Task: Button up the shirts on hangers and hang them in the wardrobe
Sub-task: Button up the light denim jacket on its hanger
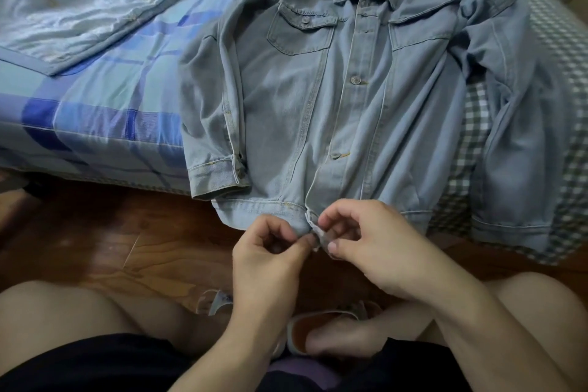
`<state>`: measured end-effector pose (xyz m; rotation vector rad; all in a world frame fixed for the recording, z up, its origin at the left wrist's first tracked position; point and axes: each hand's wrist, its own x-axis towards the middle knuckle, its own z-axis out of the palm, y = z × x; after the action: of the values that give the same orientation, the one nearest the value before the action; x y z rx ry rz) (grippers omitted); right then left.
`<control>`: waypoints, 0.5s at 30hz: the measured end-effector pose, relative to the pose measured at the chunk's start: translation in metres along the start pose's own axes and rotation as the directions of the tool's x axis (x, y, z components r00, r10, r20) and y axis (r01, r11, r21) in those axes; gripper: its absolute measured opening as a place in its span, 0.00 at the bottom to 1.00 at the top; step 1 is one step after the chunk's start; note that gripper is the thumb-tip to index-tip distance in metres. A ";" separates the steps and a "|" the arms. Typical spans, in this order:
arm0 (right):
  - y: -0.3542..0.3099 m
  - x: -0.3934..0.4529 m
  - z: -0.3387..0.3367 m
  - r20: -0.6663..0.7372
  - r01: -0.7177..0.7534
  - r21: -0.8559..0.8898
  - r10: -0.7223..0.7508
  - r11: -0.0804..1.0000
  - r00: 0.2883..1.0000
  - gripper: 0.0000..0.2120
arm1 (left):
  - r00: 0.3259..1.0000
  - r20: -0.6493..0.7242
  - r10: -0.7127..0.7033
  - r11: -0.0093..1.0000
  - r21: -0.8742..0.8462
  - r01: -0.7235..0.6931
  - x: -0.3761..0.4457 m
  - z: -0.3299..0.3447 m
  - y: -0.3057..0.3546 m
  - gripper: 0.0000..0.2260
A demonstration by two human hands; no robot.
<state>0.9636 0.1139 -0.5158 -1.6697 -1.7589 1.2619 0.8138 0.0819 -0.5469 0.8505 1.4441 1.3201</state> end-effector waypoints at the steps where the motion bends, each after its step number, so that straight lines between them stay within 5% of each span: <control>1: -0.001 -0.001 0.000 0.026 0.010 0.021 -0.011 1.000 1.000 0.18 | 1.000 -0.001 -0.030 0.999 -0.036 0.030 0.001 0.000 -0.001 0.20; 8: -0.002 -0.010 0.011 -0.143 0.229 -0.225 -0.265 0.947 0.954 0.08 | 0.993 0.072 -0.097 0.991 -0.085 0.103 0.006 -0.006 0.001 0.19; 11: 0.002 -0.008 0.015 -0.147 0.213 -0.172 -0.238 0.962 0.960 0.06 | 0.988 0.094 -0.123 0.987 -0.094 0.132 0.004 -0.005 0.001 0.19; 15: 0.005 -0.005 0.021 -0.131 0.191 -0.147 -0.211 0.971 0.969 0.10 | 0.967 0.148 -0.209 0.907 -0.340 0.248 0.002 0.000 0.005 0.12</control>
<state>0.9504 0.1016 -0.5289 -1.5626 -1.9028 0.9282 0.8124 0.0847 -0.5425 0.4878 1.1332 1.2825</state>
